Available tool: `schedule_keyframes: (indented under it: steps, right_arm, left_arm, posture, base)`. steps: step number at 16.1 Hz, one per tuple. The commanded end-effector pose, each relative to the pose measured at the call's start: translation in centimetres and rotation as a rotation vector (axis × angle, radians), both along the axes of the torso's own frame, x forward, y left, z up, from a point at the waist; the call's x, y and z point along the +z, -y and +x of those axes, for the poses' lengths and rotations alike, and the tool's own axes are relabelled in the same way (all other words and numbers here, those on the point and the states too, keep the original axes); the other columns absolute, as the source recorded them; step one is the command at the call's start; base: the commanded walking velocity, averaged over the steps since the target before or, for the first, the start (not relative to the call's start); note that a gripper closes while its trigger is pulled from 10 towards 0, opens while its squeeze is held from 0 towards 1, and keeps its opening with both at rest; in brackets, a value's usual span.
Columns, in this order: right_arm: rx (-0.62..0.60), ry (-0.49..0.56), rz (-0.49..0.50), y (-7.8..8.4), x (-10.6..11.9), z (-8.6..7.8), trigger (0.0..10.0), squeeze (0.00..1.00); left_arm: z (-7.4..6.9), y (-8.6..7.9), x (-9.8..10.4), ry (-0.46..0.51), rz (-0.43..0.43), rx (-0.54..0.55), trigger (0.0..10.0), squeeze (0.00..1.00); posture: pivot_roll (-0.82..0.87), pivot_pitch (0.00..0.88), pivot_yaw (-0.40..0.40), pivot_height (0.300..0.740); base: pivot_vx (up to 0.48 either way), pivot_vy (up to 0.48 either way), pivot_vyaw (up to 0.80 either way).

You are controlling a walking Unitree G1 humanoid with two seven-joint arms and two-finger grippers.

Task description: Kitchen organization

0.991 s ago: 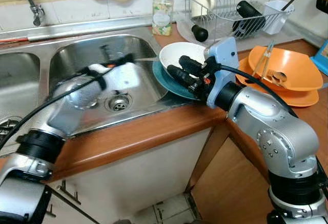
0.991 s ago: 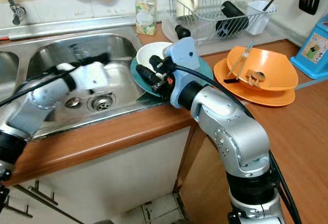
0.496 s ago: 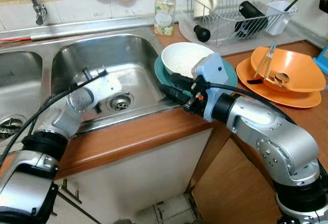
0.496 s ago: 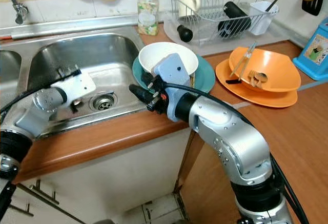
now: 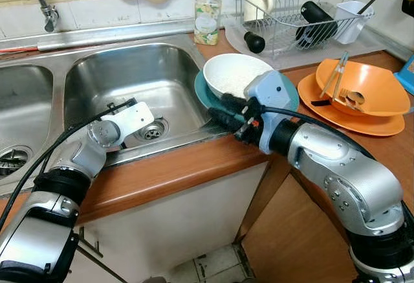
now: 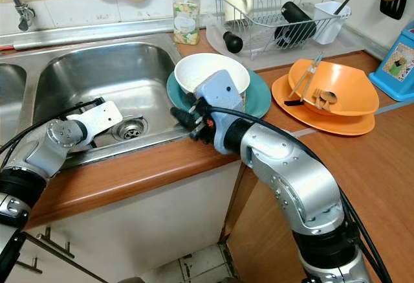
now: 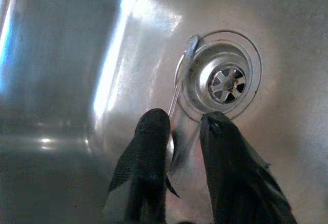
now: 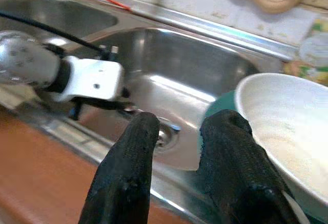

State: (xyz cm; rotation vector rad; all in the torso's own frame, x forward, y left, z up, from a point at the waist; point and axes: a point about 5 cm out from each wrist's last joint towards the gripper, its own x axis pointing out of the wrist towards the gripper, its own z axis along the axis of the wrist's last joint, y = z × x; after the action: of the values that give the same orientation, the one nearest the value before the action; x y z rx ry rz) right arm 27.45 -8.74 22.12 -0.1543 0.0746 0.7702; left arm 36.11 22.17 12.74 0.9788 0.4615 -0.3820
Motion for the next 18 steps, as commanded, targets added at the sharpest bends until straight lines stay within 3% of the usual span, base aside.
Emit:
schedule_keyframes:
  steps: [1, 2, 3, 4, 5, 7, 9, 13, 15, 16, 18]
  right_arm:
    - [-0.105, 0.045, 0.025, 1.2, 1.0, 1.0, 10.0, 0.00]
    - [-0.168, 0.051, 0.046, 1.9, 1.4, 1.7, 10.0, 0.00]
    - [-0.205, 0.052, 0.062, 2.4, 1.6, 2.0, 10.0, 0.85]
    - [-0.253, 0.048, 0.086, 3.2, 2.0, 2.6, 10.0, 1.00]
    - [-0.267, 0.052, 0.085, 3.6, 2.2, 2.7, 10.0, 1.00]
    - [-0.328, 0.056, 0.084, 4.8, 2.5, 3.4, 10.0, 1.00]
    - [-0.450, 0.014, 0.123, 6.6, 2.7, 4.4, 10.0, 1.00]
    - [-0.575, -0.112, 0.162, 9.3, 2.3, 5.7, 10.0, 1.00]
    - [-0.585, -0.141, 0.190, 9.6, 2.2, 6.1, 10.0, 1.00]
    - [-0.587, -0.177, 0.213, 9.7, 2.1, 6.4, 10.0, 0.00]
    - [-0.585, -0.260, 0.258, 9.6, 1.8, 6.7, 10.0, 0.00]
  left_arm:
    - [0.2, 0.1, 0.8, 0.062, -0.057, 0.015, 10.0, 1.00]
    - [0.2, 0.2, 1.3, 0.103, -0.116, 0.028, 10.0, 0.95]
    - [0.2, 0.4, 1.7, 0.132, -0.163, 0.030, 10.0, 0.00]
    - [0.1, 0.5, 2.4, 0.174, -0.199, 0.019, 10.0, 0.00]
    - [0.0, 0.6, 2.8, 0.194, -0.230, 0.020, 10.0, 0.00]
    - [-0.6, 1.4, 4.5, 0.276, -0.375, -0.010, 10.0, 0.00]
    - [-2.0, 2.7, 5.7, 0.303, -0.520, -0.115, 10.0, 0.00]
    - [-4.8, 4.1, 6.7, 0.267, -0.685, -0.237, 10.0, 0.00]
    - [-5.9, 4.8, 7.0, 0.237, -0.727, -0.296, 10.0, 0.00]
    - [-6.5, 5.2, 7.1, 0.214, -0.771, -0.318, 10.0, 0.95]
    - [-6.9, 5.6, 7.1, 0.191, -0.796, -0.330, 10.0, 1.00]
  posture:
    - [-0.06, 0.000, -0.004, 0.740]
    - [-0.06, 0.000, -0.005, 0.740]
    - [-0.06, 0.000, -0.006, 0.740]
    - [-0.06, 0.000, -0.005, 0.740]
    - [-0.07, 0.000, -0.006, 0.740]
    - [-0.06, 0.000, -0.011, 0.740]
    - [-0.06, 0.000, -0.013, 0.740]
    - [-0.06, 0.000, -0.019, 0.740]
    - [-0.06, 0.000, -0.020, 0.740]
    - [-0.06, 0.000, -0.021, 0.740]
    - [-0.05, 0.000, -0.027, 0.740]
  base:
    - [0.000, 0.000, 0.00]
    - [0.000, 0.000, 0.00]
    - [0.000, 0.000, 0.00]
    - [0.000, 0.000, 0.00]
    - [0.000, 0.000, 0.00]
    - [0.000, 0.000, 0.00]
    - [0.000, 0.000, 0.00]
    - [0.000, 0.000, 0.00]
    - [0.000, 0.000, 0.00]
    - [0.000, 0.000, 0.00]
    - [0.000, 0.000, 0.00]
